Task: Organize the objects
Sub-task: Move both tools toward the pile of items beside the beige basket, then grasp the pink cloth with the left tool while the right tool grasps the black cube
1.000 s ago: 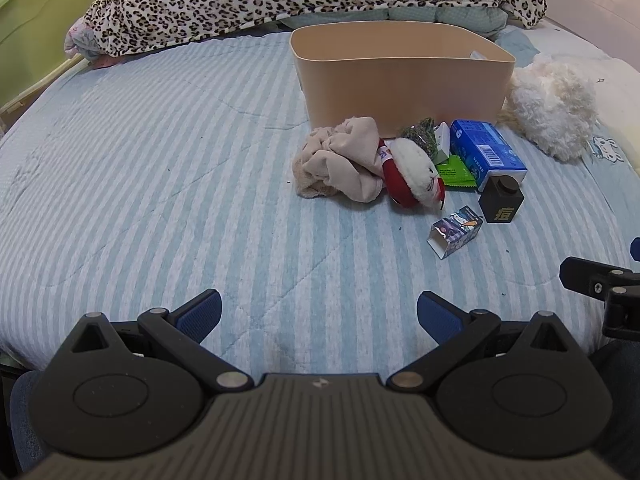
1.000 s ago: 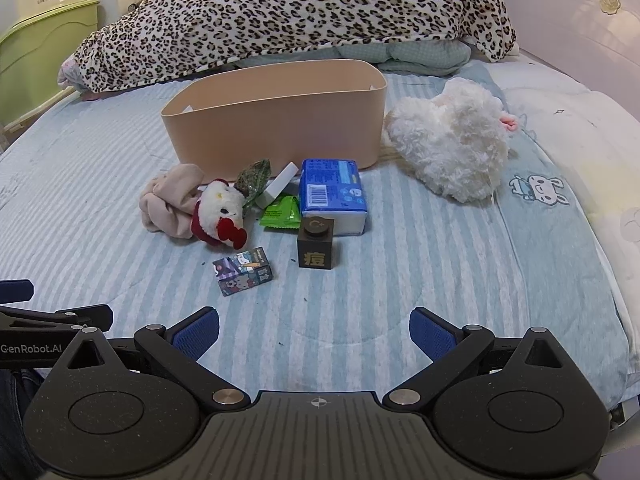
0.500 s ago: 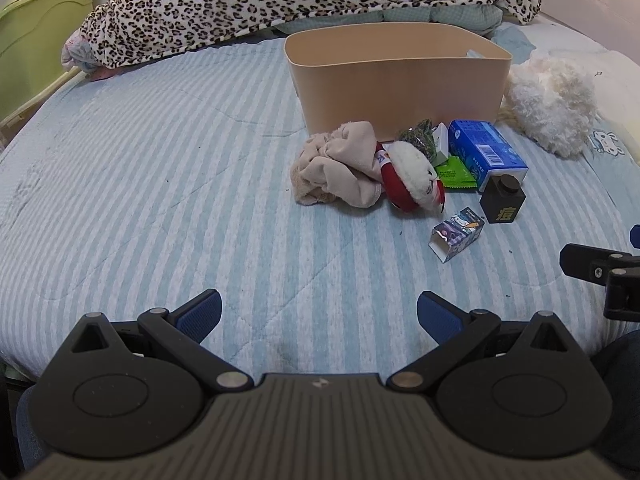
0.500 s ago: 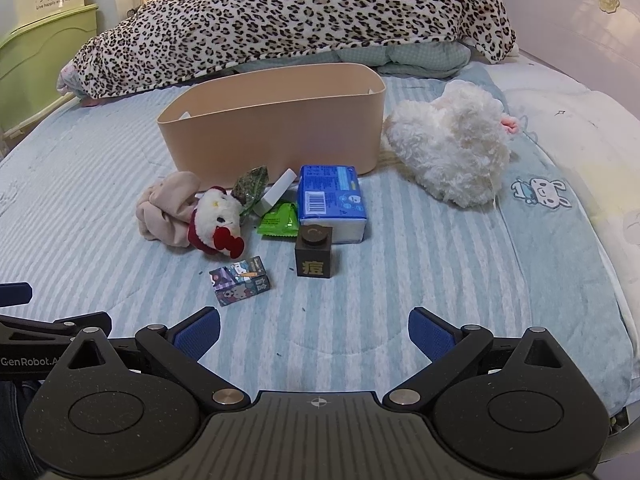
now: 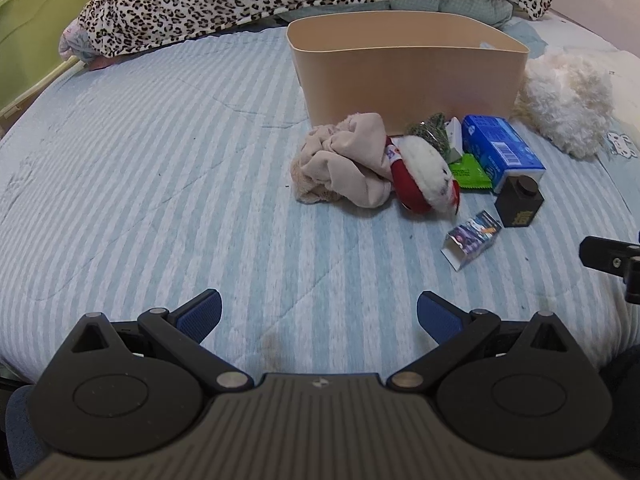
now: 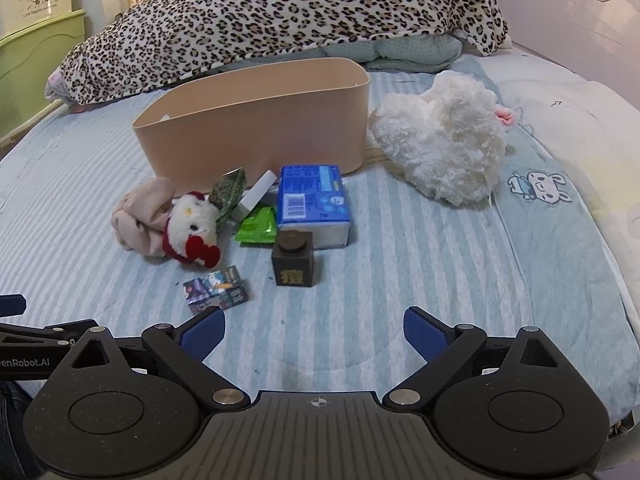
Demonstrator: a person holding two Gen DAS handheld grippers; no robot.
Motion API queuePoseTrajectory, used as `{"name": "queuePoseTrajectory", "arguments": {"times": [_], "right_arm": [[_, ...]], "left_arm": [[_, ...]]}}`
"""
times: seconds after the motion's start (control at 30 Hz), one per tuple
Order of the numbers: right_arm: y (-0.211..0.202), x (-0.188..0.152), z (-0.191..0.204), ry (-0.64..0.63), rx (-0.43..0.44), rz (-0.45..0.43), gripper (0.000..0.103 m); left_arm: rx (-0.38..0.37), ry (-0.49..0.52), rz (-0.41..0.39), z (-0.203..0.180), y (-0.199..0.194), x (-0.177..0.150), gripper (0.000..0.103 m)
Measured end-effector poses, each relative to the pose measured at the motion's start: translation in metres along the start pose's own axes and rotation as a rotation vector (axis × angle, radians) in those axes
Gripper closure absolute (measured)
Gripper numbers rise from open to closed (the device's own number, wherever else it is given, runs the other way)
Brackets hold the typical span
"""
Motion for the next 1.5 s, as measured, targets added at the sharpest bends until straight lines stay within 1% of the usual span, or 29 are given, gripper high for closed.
{"name": "queuePoseTrajectory", "arguments": {"times": [0.1, 0.37, 0.5, 0.6, 0.7, 0.77, 0.8, 0.87, 0.97, 1.03, 1.07, 1.1, 1.13, 1.17, 1.2, 1.23, 1.27, 1.33, 1.43, 1.5], "right_arm": [[0.007, 0.004, -0.004, 0.004, 0.0, -0.007, 0.006], [0.033, 0.013, -0.012, 0.005, -0.001, -0.022, 0.01], [0.048, 0.017, -0.012, 0.007, 0.015, -0.021, 0.013], [0.06, 0.02, -0.01, 0.006, 0.026, -0.014, 0.016], [0.071, 0.023, -0.007, 0.007, 0.047, -0.009, 0.02], [0.079, 0.025, -0.005, 0.013, 0.061, -0.003, 0.024], [0.082, 0.026, -0.003, 0.017, 0.069, 0.002, 0.028], [0.089, 0.027, -0.001, 0.024, 0.084, 0.012, 0.032], [0.096, 0.028, 0.002, 0.021, 0.09, 0.024, 0.041], [0.101, 0.028, 0.004, 0.016, 0.092, 0.033, 0.049], [0.103, 0.028, 0.004, 0.014, 0.093, 0.038, 0.052], [0.105, 0.028, 0.005, 0.011, 0.094, 0.044, 0.057], [0.106, 0.027, 0.006, 0.008, 0.095, 0.049, 0.063], [0.107, 0.027, 0.006, 0.006, 0.098, 0.052, 0.064], [0.107, 0.026, 0.007, 0.003, 0.096, 0.052, 0.068], [0.107, 0.026, 0.008, 0.0, 0.098, 0.05, 0.073], [0.106, 0.025, 0.008, -0.003, 0.096, 0.049, 0.074], [0.103, 0.025, 0.009, -0.011, 0.089, 0.044, 0.075], [0.096, 0.027, 0.009, -0.01, 0.091, 0.029, 0.074], [0.09, 0.029, 0.009, -0.013, 0.092, 0.016, 0.074]], "left_arm": [[-0.003, -0.001, -0.01, 0.0, 0.008, 0.006, 0.0], [0.004, 0.01, -0.07, 0.001, 0.03, 0.031, 0.0], [-0.01, 0.021, -0.089, -0.001, 0.045, 0.043, 0.0], [-0.013, 0.035, -0.087, -0.003, 0.057, 0.053, 0.0], [-0.015, 0.054, -0.121, -0.006, 0.066, 0.064, 0.001], [-0.011, 0.08, -0.118, -0.01, 0.076, 0.07, 0.017], [-0.014, 0.09, -0.101, -0.012, 0.082, 0.071, 0.027], [-0.032, 0.086, -0.083, -0.014, 0.092, 0.074, 0.027], [-0.067, 0.07, -0.073, -0.014, 0.103, 0.076, 0.027], [-0.089, 0.052, -0.066, -0.013, 0.11, 0.078, 0.027], [-0.103, 0.037, -0.059, -0.012, 0.113, 0.079, 0.028], [-0.118, 0.016, -0.055, -0.011, 0.113, 0.08, 0.028], [-0.132, -0.005, -0.053, -0.01, 0.114, 0.081, 0.03], [-0.146, -0.02, -0.054, -0.01, 0.114, 0.081, 0.032], [-0.159, -0.025, -0.056, -0.011, 0.114, 0.082, 0.039], [-0.164, -0.021, -0.057, -0.012, 0.113, 0.081, 0.041], [-0.164, -0.011, -0.063, -0.013, 0.113, 0.081, 0.044], [-0.176, 0.01, -0.073, -0.015, 0.111, 0.08, 0.057], [-0.183, 0.006, -0.077, -0.015, 0.106, 0.079, 0.068], [-0.193, -0.011, -0.069, -0.012, 0.102, 0.078, 0.073]]}}
Point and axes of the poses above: each gripper's, at about its wrist camera, not at the fingertips, and y roughly the way its jaws point, z to its left, x to its top, the point moved 8 cm from there along y, roughly the way its jaws point, and after that the axes turned 5 degrees about -y, right-handed, at the moved point
